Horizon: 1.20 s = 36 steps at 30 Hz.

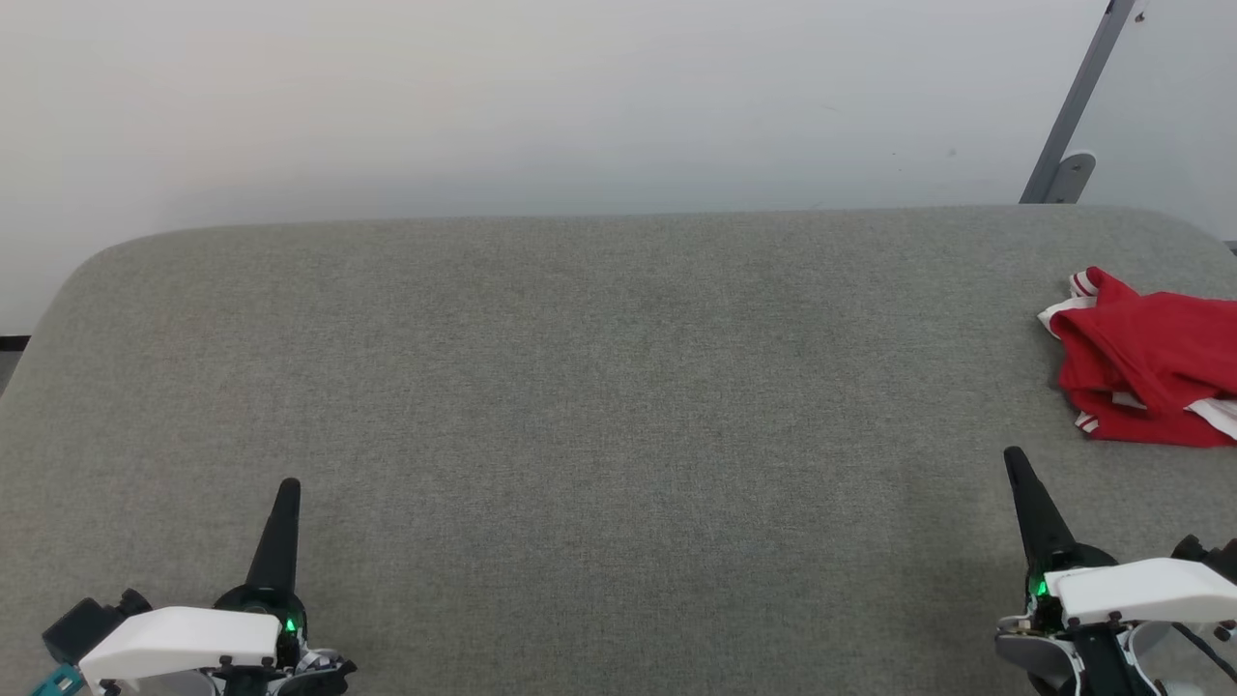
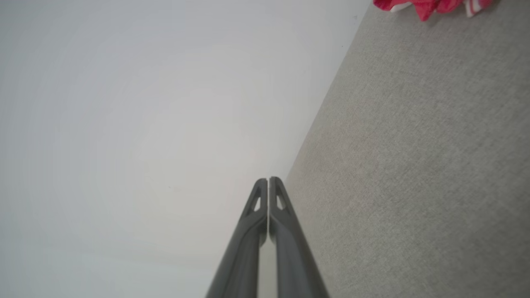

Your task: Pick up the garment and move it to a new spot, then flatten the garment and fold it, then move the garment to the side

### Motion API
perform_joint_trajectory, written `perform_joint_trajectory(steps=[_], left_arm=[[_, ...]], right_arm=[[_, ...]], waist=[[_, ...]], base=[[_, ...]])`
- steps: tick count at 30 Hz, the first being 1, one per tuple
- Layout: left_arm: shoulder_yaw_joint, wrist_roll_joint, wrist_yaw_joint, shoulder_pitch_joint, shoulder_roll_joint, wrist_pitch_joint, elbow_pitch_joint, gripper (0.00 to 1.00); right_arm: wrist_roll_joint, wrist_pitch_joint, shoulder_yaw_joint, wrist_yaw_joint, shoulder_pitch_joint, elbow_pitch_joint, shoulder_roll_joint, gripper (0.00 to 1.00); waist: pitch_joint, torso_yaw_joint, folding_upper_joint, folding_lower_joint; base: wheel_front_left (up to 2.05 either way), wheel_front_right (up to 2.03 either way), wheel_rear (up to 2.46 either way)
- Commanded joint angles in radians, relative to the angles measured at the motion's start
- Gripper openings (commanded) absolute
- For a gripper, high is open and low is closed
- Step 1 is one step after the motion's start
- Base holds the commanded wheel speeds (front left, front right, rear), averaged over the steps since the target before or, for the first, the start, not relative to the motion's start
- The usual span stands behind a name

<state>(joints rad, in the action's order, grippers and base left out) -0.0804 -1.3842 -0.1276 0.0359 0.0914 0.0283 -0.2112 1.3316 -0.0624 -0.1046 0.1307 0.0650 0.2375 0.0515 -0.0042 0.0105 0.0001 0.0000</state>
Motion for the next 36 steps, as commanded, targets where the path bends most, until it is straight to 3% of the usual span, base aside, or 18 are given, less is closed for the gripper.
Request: perform_joint_trajectory(steps=[1,36], left_arm=[[-0.006,-0.029,-0.004,0.024,-0.002,0.01,0.001,0.0],[-0.027,-0.226,-0.005,0.078,-0.035,0.079,-0.033,0.0]], right_arm=[[0.029,-0.007,-0.003,0.0,0.017,-0.002,0.0,0.0],[0.271,-0.052,-0.01,0.0,0.05,0.008,-0.002,0.0]], waist=[[0.0,-0.001,-0.0001,0.0],[0.007,-0.01,-0.0001,0.0]], base=[[0.0,0.0,0.0],[0.0,0.0,0.0]])
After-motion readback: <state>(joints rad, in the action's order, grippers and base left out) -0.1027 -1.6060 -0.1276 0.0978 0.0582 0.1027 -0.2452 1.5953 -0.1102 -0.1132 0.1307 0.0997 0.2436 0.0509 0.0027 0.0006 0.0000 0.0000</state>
